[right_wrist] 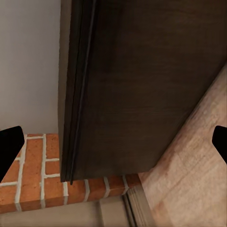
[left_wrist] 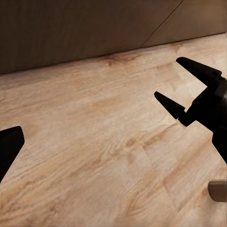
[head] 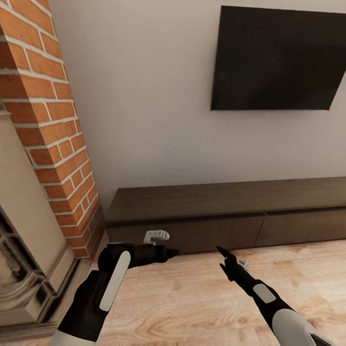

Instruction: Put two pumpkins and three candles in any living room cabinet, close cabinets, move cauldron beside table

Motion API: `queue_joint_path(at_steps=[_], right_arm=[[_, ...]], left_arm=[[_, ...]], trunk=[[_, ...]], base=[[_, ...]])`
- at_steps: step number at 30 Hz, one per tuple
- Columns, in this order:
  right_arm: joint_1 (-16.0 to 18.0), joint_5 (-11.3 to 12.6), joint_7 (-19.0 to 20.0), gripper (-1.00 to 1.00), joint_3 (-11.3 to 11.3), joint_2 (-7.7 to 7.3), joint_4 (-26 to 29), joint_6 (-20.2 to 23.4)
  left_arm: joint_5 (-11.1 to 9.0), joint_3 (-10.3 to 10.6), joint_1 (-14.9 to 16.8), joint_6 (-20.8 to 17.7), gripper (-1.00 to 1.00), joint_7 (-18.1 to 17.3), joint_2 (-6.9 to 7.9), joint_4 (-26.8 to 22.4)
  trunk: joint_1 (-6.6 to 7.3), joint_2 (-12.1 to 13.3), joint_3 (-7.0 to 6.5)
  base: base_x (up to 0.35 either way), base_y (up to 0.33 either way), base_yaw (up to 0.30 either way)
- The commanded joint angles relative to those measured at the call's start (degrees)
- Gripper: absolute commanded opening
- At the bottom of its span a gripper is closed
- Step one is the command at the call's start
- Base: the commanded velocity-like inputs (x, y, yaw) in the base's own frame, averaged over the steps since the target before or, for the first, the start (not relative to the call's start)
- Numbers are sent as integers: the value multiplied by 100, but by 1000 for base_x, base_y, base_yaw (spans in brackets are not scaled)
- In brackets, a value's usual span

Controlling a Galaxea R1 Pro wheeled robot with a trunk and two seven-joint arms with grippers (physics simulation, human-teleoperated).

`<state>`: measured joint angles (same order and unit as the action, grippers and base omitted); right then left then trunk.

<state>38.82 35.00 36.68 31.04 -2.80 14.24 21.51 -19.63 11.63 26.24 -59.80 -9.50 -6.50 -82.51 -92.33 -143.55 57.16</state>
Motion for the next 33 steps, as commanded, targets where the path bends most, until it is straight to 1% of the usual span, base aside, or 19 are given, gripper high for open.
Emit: queue_joint_path(at_steps=[1,9,12,17,24,33], right_arm=[[3,39,8,100,13,-1,2,45],[1,53,24,100,18,14,16,37],[-4,64,34,100,41,7,17,43],[-8,67,57,100,62,12,10,45],[-18,68,294,100,76,15,9,46],[-23,76,337,100,78,-14,7,67]], left_arm=[[58,-5,3,-20,100,-60,-2,-3],[37,-12,4,-20,100,-60,0,-11],[31,-18,4,-20,100,-60,1,-19],[30,-20,4,-20,100,-60,0,-16],[29,-21,3,-20,100,-60,-1,-7],[29,-16,4,-20,100,-58,-1,-3]], trunk=[[1,-2,6],[1,-2,6],[1,-2,6],[1,-2,6],[1,-2,6],[1,-2,6]], base=[[0,0,0],[1,0,0],[117,16,0],[261,56,0],[313,71,0],[318,55,0]])
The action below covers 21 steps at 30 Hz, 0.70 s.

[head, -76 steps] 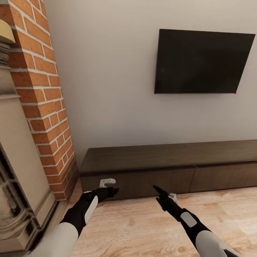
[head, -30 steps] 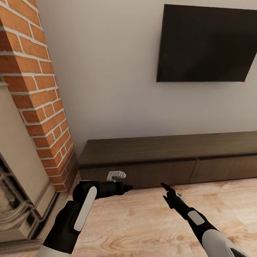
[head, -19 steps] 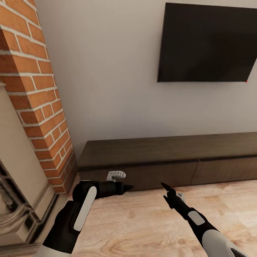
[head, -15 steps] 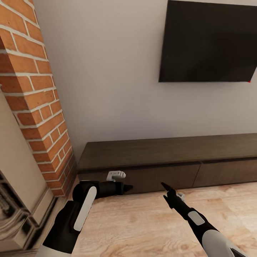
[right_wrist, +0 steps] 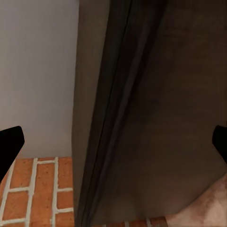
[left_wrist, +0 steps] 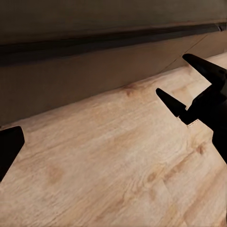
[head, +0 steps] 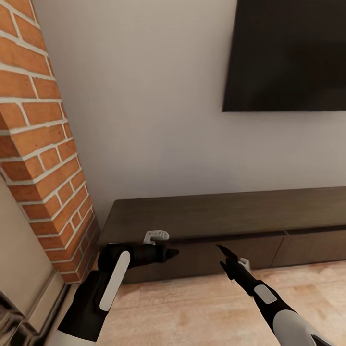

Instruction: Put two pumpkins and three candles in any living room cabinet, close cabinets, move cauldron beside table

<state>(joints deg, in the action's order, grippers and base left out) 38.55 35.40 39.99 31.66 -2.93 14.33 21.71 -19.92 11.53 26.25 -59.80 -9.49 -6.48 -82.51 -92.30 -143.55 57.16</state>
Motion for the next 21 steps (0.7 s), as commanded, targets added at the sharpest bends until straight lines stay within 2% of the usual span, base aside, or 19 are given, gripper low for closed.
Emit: queue_joint_path(at_steps=[1,7,21], right_arm=[[3,37,7,100,17,-6,-4,53],[3,37,9,100,22,-8,-8,60],[-6,37,1,100,24,-1,-1,32]], left_arm=[[58,-8,3,-20,100,-60,-3,-3],[58,-4,3,-20,100,-57,-3,-9],[51,2,1,-20,100,-53,-2,-24]], trunk=[[-2,-2,6],[-2,-2,6],[-2,-2,6]], base=[[264,-6,0],[119,-12,0],[10,-1,0]])
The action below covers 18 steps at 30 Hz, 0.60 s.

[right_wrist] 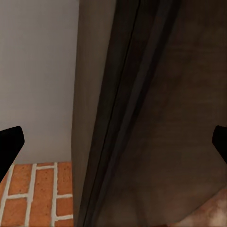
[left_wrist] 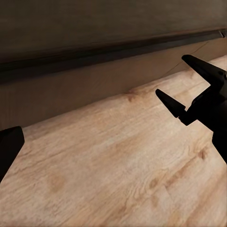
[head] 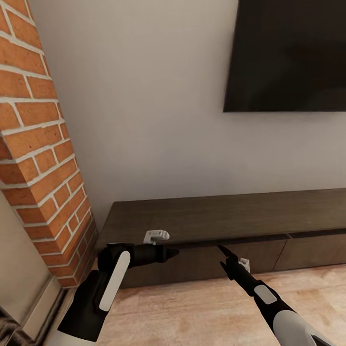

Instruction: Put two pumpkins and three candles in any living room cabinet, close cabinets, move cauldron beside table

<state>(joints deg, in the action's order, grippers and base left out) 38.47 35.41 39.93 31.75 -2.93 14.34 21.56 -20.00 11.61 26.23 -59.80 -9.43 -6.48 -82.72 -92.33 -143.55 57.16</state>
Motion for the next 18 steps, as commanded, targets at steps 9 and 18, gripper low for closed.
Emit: queue_joint_path(at_steps=[9,18], right_arm=[[3,36,5,100,14,-14,-3,72],[3,36,6,100,15,-14,-5,78]], left_arm=[[57,-2,-1,-20,100,-66,-2,-18],[51,-6,-4,-20,100,-66,-3,-10]], trunk=[[1,-2,6],[1,-2,6]], base=[[0,0,0],[18,0,0]])
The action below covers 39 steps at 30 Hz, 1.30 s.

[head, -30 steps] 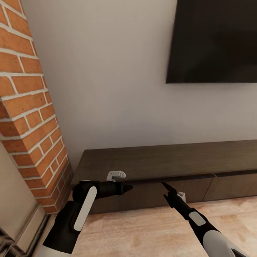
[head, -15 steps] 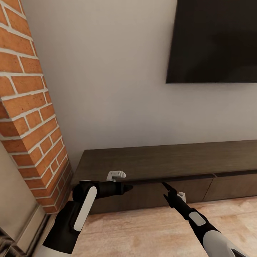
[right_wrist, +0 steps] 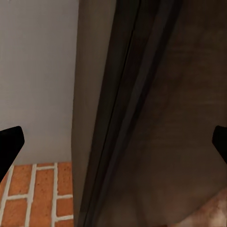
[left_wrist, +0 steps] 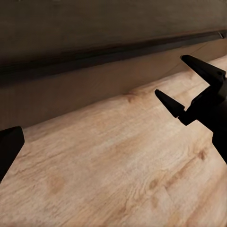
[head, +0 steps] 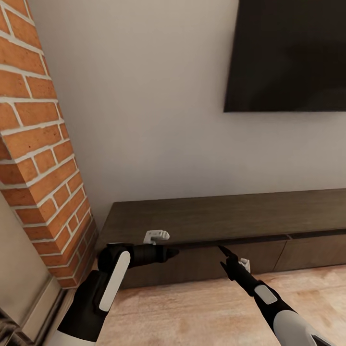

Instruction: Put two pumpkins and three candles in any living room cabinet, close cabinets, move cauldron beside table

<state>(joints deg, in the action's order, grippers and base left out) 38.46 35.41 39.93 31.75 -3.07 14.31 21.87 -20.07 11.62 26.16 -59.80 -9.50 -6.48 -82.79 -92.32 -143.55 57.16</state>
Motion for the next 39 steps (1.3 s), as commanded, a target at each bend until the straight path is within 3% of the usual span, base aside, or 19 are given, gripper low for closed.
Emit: queue_joint_path(at_steps=[1,26,36,39], right_arm=[[3,36,6,100,16,-1,-1,47],[3,52,109,100,13,-10,-7,48],[-5,316,257,100,2,-134,-16,61],[-5,348,264,100,-2,-138,-16,62]], left_arm=[[59,-7,3,-20,100,-58,-3,1],[72,7,3,-20,100,-49,-3,-16],[65,7,3,-20,100,-52,-3,-26],[65,7,3,-20,100,-52,-3,-26]], trunk=[[0,-2,6],[0,-2,6],[-26,-16,227],[-26,-16,227]], base=[[156,0,0],[40,-37,0],[0,0,0],[0,0,0]])
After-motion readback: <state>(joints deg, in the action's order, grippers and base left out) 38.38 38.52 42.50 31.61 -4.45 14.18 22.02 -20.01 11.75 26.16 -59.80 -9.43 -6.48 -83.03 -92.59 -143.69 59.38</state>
